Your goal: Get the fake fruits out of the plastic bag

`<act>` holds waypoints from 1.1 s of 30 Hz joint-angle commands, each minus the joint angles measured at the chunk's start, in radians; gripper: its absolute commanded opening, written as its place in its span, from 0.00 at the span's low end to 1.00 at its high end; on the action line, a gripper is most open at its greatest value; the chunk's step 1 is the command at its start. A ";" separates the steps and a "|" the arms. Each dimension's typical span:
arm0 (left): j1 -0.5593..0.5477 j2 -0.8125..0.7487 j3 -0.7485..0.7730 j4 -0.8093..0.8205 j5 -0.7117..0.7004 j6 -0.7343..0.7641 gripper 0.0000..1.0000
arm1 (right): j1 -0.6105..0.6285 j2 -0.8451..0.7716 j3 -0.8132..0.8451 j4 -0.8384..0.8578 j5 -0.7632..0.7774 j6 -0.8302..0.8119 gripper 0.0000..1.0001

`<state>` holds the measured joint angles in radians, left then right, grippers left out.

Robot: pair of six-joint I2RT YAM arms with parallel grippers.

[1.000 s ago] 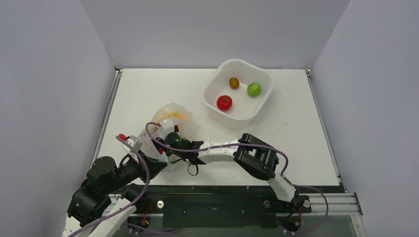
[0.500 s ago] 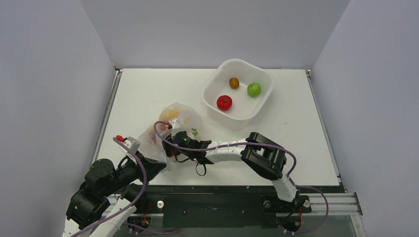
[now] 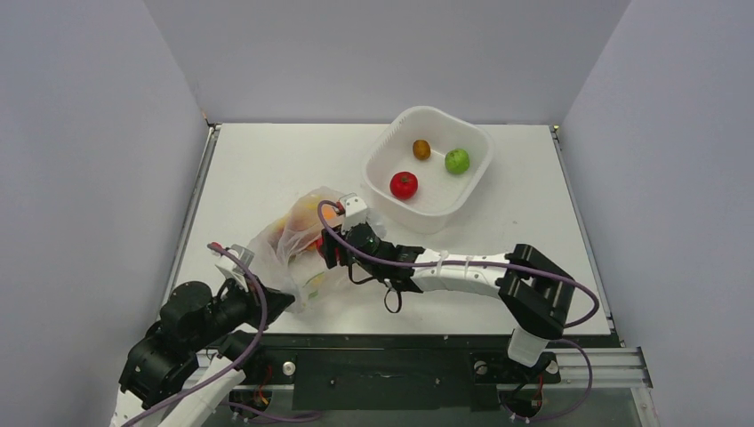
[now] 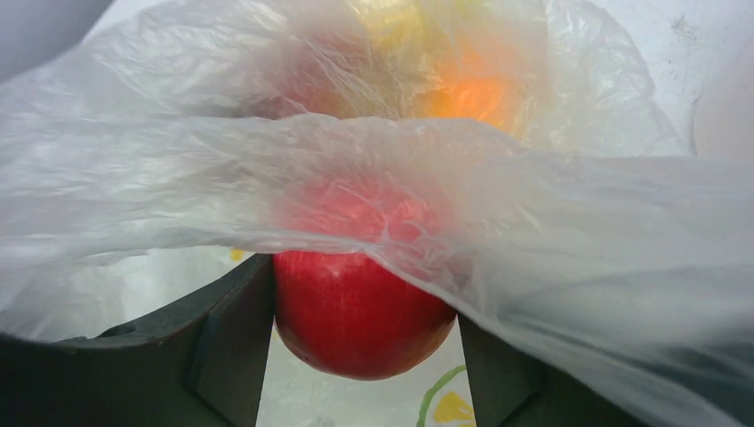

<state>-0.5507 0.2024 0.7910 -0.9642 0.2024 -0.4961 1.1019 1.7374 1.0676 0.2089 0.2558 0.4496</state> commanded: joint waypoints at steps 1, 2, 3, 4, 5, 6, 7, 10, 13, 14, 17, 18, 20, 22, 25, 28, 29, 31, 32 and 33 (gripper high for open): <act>-0.002 0.067 0.002 0.020 0.036 0.004 0.00 | 0.001 -0.105 -0.004 0.005 -0.073 0.008 0.00; -0.002 0.076 -0.003 0.023 0.047 0.006 0.00 | 0.000 -0.119 0.003 -0.003 -0.108 0.011 0.00; -0.002 0.098 -0.002 0.029 0.052 0.009 0.00 | 0.001 -0.128 0.019 -0.017 -0.123 0.019 0.00; -0.002 0.106 0.000 0.035 0.062 0.010 0.00 | 0.001 -0.145 0.023 -0.019 -0.162 0.022 0.00; -0.002 0.115 0.000 0.048 0.067 0.013 0.00 | 0.001 -0.155 0.028 -0.014 -0.181 0.030 0.00; -0.002 0.115 0.000 0.056 0.070 0.014 0.00 | 0.002 -0.174 0.032 -0.014 -0.207 0.034 0.00; -0.002 0.111 0.001 0.071 0.069 0.017 0.00 | 0.002 -0.182 0.039 -0.015 -0.217 0.042 0.00; -0.001 0.105 0.005 0.094 0.058 0.021 0.00 | 0.000 -0.227 0.055 -0.022 -0.261 0.052 0.00; 0.000 0.101 0.013 0.130 0.062 0.035 0.00 | 0.000 -0.256 0.097 -0.041 -0.301 0.052 0.00; 0.000 0.099 0.014 0.132 0.058 0.046 0.00 | -0.002 -0.272 0.103 -0.046 -0.315 0.055 0.00; 0.000 0.087 0.002 0.140 0.044 0.062 0.00 | -0.018 -0.308 0.115 -0.029 -0.364 0.084 0.00; 0.000 0.083 0.000 0.143 0.043 0.063 0.00 | -0.022 -0.325 0.118 -0.022 -0.373 0.095 0.00; 0.000 0.078 -0.003 0.150 0.040 0.063 0.00 | -0.037 -0.341 0.130 -0.015 -0.408 0.112 0.00; 0.000 0.066 -0.003 0.148 0.040 0.065 0.00 | -0.055 -0.347 0.135 0.002 -0.457 0.147 0.00; 0.002 0.040 -0.002 0.153 0.036 0.066 0.00 | -0.085 -0.341 0.119 0.087 -0.588 0.223 0.00; 0.008 0.001 -0.003 0.155 0.005 0.056 0.00 | -0.093 -0.313 0.117 0.196 -0.682 0.299 0.00; 0.010 -0.008 -0.003 0.155 -0.012 0.053 0.00 | -0.093 -0.301 0.120 0.212 -0.718 0.310 0.00; 0.014 -0.028 -0.001 0.156 -0.034 0.046 0.00 | -0.091 -0.281 0.133 0.244 -0.758 0.345 0.00; 0.015 -0.043 0.000 0.156 -0.041 0.045 0.00 | -0.088 -0.274 0.136 0.252 -0.770 0.371 0.00; 0.020 -0.067 0.002 0.155 -0.071 0.040 0.00 | -0.086 -0.255 0.116 0.314 -0.826 0.434 0.00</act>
<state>-0.5426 0.1753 0.7841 -0.8619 0.2008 -0.4500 1.0092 1.4487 1.1629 0.3424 -0.4175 0.7536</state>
